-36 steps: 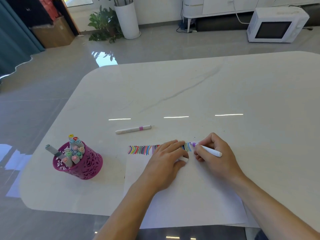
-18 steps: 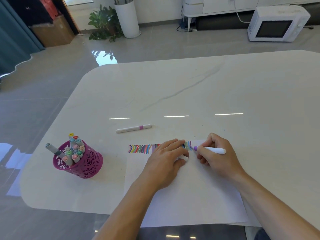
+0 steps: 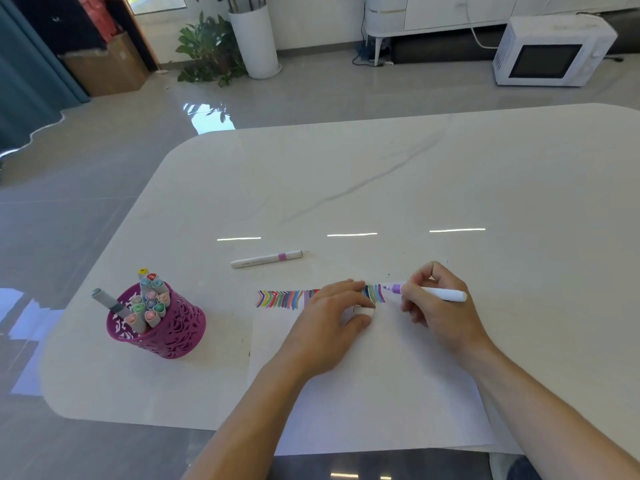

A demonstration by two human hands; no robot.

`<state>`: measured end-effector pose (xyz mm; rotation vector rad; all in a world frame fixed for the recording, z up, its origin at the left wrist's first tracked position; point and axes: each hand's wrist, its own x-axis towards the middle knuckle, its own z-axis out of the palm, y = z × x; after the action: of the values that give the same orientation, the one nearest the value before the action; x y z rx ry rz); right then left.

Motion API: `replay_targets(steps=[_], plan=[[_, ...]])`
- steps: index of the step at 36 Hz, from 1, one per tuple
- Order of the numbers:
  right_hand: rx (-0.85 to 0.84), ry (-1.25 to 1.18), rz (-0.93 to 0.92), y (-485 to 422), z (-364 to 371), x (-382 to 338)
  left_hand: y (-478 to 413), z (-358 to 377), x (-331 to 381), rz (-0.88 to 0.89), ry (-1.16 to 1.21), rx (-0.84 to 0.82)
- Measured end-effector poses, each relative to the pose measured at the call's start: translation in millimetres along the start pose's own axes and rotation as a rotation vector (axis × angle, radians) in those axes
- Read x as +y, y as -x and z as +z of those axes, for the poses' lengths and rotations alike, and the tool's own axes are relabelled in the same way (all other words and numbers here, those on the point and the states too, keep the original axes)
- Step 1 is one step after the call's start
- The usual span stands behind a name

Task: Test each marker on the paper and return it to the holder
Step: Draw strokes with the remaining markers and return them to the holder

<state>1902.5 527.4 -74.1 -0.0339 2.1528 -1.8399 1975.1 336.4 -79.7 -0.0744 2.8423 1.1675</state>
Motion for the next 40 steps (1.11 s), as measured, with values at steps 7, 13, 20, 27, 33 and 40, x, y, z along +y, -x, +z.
replay_targets(steps=[7,13,20,27,33,40], plan=[[0.014,-0.063,-0.123,5.2,-3.3,-18.2,2.0,-13.2,9.8,-0.113,0.222,0.224],[0.003,-0.208,-0.17,25.2,-1.4,-37.3,12.9,-18.7,23.5,-0.166,0.375,0.29],[-0.046,-0.257,-0.186,36.5,2.7,-45.3,29.3,-21.9,32.3,-0.18,0.557,0.269],[-0.118,-0.264,-0.178,37.2,7.6,-45.2,33.7,-26.8,34.2,-0.127,0.505,0.208],[-0.196,-0.215,-0.162,37.2,11.8,-44.1,34.5,-27.3,36.1,-0.111,0.513,0.17],[-0.214,-0.228,-0.157,37.2,15.0,-44.0,33.8,-29.0,35.7,-0.147,0.544,0.213]])
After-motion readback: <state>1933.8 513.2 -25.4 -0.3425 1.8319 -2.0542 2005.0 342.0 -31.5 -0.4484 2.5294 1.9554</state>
